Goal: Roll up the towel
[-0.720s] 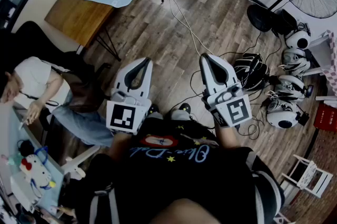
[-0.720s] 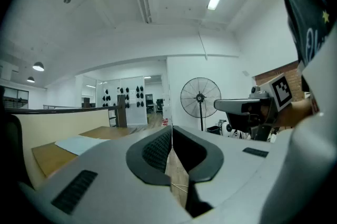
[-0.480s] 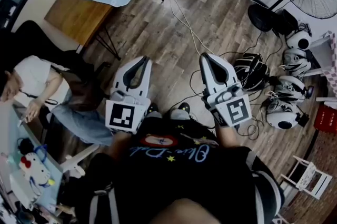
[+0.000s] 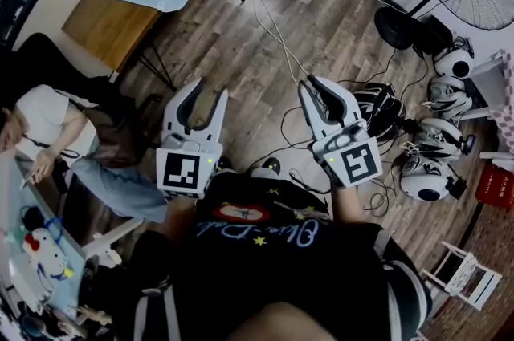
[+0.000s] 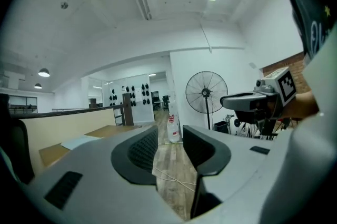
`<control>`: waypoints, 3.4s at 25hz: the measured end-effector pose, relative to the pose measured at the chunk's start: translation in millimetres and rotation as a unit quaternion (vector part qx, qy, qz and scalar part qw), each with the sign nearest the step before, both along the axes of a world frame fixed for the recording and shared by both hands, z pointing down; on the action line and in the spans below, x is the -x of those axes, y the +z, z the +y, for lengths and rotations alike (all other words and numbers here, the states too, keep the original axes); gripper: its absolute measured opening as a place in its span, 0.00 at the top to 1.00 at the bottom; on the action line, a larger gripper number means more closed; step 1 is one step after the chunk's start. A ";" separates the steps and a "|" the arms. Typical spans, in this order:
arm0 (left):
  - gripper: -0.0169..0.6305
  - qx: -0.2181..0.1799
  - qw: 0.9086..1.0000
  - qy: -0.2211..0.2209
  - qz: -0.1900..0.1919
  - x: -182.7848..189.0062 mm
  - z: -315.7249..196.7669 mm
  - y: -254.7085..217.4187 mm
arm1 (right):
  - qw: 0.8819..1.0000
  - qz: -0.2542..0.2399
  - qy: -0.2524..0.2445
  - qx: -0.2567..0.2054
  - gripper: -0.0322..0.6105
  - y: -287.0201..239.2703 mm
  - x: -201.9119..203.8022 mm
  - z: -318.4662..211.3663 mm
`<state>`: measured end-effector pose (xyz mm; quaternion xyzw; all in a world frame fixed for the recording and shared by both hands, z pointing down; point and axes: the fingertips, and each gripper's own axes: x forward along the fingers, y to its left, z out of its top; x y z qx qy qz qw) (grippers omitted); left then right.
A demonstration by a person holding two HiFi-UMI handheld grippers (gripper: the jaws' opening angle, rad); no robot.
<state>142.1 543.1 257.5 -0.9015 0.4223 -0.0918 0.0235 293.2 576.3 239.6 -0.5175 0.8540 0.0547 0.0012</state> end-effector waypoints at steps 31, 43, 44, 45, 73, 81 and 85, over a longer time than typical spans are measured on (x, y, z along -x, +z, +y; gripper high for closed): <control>0.74 0.003 0.979 -0.126 -0.160 67.8 -231.9 58.8 | 0.997 0.029 -0.071 0.029 0.83 14.8 12.1 -234.9; 0.74 0.018 0.982 -0.132 -0.135 108.6 -298.7 72.8 | 0.988 0.059 -0.136 0.035 0.82 10.7 85.6 -339.3; 0.74 0.018 0.981 -0.133 -0.143 111.7 -300.9 75.9 | 0.987 0.067 -0.143 0.036 0.82 11.7 89.9 -344.5; 0.74 0.017 0.979 -0.135 -0.154 115.2 -303.0 79.9 | 0.985 0.075 -0.149 0.036 0.82 13.1 93.5 -350.1; 0.68 0.144 0.845 -0.208 -0.471 151.1 -438.4 283.5 | 0.826 0.369 -0.419 0.080 0.72 188.3 162.9 -626.7; 0.68 0.122 0.795 -0.172 -0.568 155.6 -457.4 326.3 | 0.738 0.471 -0.480 0.053 0.67 243.6 177.6 -653.4; 0.68 0.096 0.782 -0.190 -0.585 157.5 -467.3 325.1 | 0.715 0.481 -0.504 0.056 0.67 259.2 182.4 -657.6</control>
